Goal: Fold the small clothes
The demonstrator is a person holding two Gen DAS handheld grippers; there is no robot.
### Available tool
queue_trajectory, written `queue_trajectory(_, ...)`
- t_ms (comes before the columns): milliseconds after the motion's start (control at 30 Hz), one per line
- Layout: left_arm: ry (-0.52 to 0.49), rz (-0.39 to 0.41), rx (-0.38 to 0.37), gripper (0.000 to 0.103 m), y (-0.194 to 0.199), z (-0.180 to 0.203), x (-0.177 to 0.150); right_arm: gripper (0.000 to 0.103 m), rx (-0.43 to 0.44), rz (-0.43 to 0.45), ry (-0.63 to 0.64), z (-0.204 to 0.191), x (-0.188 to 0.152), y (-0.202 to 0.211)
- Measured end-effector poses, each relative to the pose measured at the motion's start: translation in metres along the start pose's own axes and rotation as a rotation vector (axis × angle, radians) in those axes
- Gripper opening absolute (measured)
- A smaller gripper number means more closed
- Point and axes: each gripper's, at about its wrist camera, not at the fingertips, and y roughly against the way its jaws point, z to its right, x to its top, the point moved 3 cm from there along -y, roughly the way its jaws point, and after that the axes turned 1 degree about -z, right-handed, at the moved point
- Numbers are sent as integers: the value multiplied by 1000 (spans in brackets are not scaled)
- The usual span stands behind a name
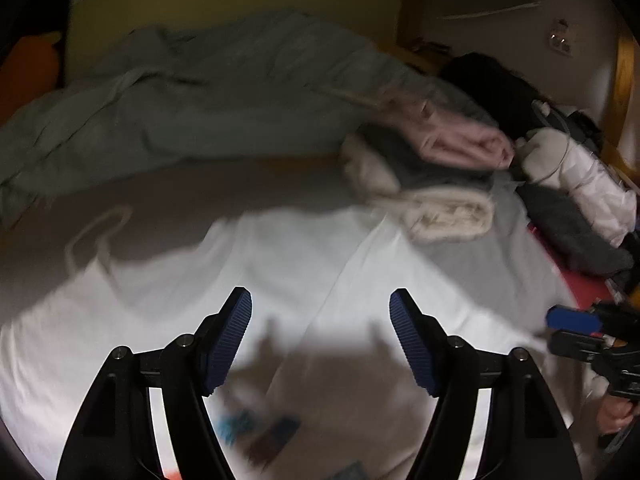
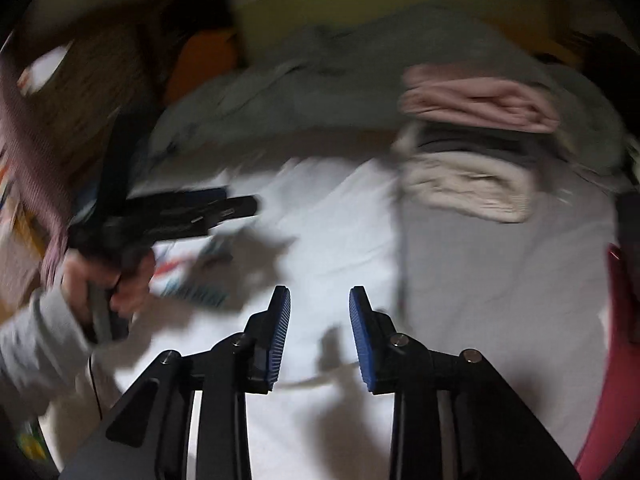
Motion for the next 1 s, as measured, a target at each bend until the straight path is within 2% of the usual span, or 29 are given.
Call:
queue_trajectory(67, 0, -42, -118, 72, -14, 6, 22, 32, -39, 4, -89, 22, 2, 2)
queue_trajectory(133, 37, -109, -221, 72, -42, 11, 40, 32, -53, -33, -137, 35, -1, -3)
queue_trajectory(200, 110, -188, -265, 70, -80, 12, 52, 32, -54, -79, -175, 45, -6, -11)
queue_trajectory(233, 142, -211, -261, 66, -95, 10, 54, 32, -43, -102, -182, 47, -9, -15)
queue_trajectory(267, 179, -234, -252, 51, -113, 10, 58, 32, -21, -117, -184, 47, -10, -19)
queue_trajectory(300, 213, -256, -262, 27, -128, 7, 59, 32, -7, -122, -184, 45, -11, -24)
queue_trajectory(333, 249, -282, -304, 14, -142, 5, 59, 32, -2, -126, -177, 44, -13, -25)
queue_trajectory(367, 278, -307, -362, 8, -150, 4, 59, 32, -2, -129, -167, 44, -19, -25)
queue_trajectory(400, 303, -324, -400, 7, -158, 4, 59, 30, -6, -134, -148, 42, -20, -27)
queue_trajectory(467, 298, -303, -368, 6, -162, 3, 63, 23, -32, -150, -114, 38, -21, -34)
queue_trajectory(500, 275, -294, -355, 6, -166, 6, 67, 14, -55, -160, -104, 38, -22, -35)
queue_trajectory(533, 255, -285, -343, 6, -167, 8, 70, 11, -96, -181, -91, 39, -24, -38)
queue_trajectory(600, 198, -276, -301, 6, -174, 13, 75, 11, -151, -214, -91, 45, -25, -46)
queue_trajectory(667, 132, -297, -258, 7, -185, 21, 76, 11, -148, -238, -102, 51, -30, -49)
queue_trajectory(767, 68, -281, -184, 13, -190, 25, 76, 11, -145, -235, -105, 51, -31, -43)
queue_trajectory(867, 32, -220, -100, 17, -177, 23, 82, 11, -177, -182, -115, 53, -26, -36)
queue_trajectory(933, 6, -161, -86, 17, -157, 18, 86, 11, -212, -95, -99, 50, -19, -23)
queue_trajectory(1000, -30, -104, -73, 17, -132, 15, 88, 11, -186, -21, -76, 43, -15, -10)
